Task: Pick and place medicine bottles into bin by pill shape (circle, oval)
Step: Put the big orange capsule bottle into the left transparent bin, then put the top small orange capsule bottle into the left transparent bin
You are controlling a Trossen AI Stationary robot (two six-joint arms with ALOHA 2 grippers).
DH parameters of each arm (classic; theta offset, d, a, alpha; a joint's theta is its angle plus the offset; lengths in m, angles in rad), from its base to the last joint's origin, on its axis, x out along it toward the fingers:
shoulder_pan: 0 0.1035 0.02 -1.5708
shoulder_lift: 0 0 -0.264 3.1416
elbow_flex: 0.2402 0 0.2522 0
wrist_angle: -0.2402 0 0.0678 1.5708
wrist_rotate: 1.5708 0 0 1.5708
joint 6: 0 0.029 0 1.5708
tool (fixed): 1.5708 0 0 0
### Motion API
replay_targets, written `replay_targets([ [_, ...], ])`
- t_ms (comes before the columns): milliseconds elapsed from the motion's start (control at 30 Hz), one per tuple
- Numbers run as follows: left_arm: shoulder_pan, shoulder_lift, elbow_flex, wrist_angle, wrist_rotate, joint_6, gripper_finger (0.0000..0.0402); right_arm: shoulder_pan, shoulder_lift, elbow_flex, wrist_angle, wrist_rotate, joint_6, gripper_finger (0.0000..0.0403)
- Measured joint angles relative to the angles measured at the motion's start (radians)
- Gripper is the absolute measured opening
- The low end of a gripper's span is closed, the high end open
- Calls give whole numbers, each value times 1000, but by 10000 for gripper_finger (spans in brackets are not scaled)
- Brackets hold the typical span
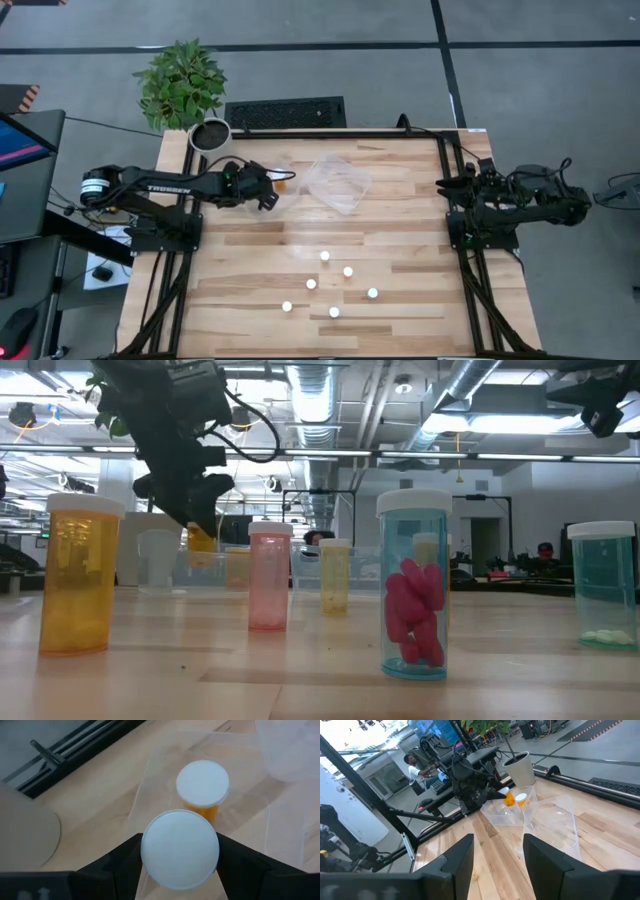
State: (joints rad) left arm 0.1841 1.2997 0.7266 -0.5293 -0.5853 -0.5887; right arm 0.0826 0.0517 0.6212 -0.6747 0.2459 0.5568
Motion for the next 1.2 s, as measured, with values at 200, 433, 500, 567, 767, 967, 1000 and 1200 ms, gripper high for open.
replay_targets([
  [200, 0, 56, 1, 49, -23, 17, 215, -1, 0, 0, 0, 0, 8, 185],
  [433, 1, 115, 1, 59, -21, 16, 215, 0, 0, 0, 1, 0, 14, 181],
  [500, 1, 122, 1, 63, -18, 12, 215, 0, 0, 0, 0, 0, 14, 181],
  [567, 1, 125, 1, 77, -18, 11, 215, 0, 0, 0, 1, 0, 14, 181],
  [767, 1, 125, 1, 83, -49, -3, 233, 0, 0, 0, 0, 0, 14, 185],
  [967, 1, 124, 1, 81, -49, -3, 261, 0, 0, 0, 0, 0, 13, 181],
  [1000, 1, 124, 1, 81, -48, -3, 264, 0, 0, 0, 0, 0, 13, 181],
  [1200, 0, 117, 18, 58, -16, 5, 276, 0, 0, 0, 0, 0, 12, 185],
])
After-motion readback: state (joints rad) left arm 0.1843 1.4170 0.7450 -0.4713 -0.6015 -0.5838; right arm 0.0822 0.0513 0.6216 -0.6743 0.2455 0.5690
